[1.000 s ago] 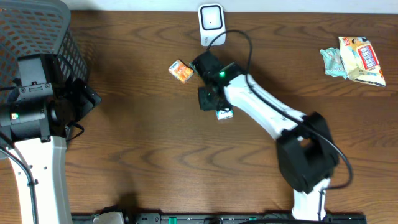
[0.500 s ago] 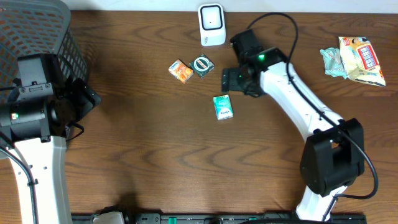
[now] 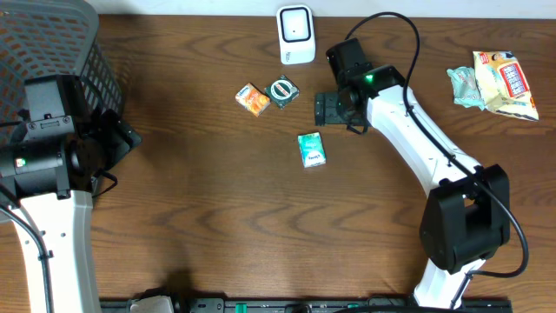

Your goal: Scan the item barcode

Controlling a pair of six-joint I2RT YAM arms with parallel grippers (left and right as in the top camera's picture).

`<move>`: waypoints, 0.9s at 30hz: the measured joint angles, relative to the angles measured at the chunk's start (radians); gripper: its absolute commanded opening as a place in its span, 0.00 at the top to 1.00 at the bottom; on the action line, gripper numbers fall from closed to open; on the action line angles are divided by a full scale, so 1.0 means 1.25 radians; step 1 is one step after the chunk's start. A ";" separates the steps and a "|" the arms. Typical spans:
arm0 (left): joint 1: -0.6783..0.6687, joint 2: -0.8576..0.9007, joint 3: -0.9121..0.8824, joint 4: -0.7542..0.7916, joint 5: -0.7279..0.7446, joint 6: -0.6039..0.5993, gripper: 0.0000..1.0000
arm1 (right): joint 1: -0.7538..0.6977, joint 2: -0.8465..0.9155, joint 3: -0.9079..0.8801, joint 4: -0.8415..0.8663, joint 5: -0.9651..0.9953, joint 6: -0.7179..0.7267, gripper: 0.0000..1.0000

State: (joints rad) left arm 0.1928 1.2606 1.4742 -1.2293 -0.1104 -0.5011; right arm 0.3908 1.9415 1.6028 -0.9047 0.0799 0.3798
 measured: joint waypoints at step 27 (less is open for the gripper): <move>0.000 0.000 0.000 0.000 0.000 0.000 0.03 | -0.036 0.056 -0.123 0.151 -0.307 -0.121 0.19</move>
State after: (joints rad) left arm 0.1928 1.2606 1.4742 -1.2293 -0.1108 -0.5014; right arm 0.3462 2.0113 1.4490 -0.7162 -0.3035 0.2291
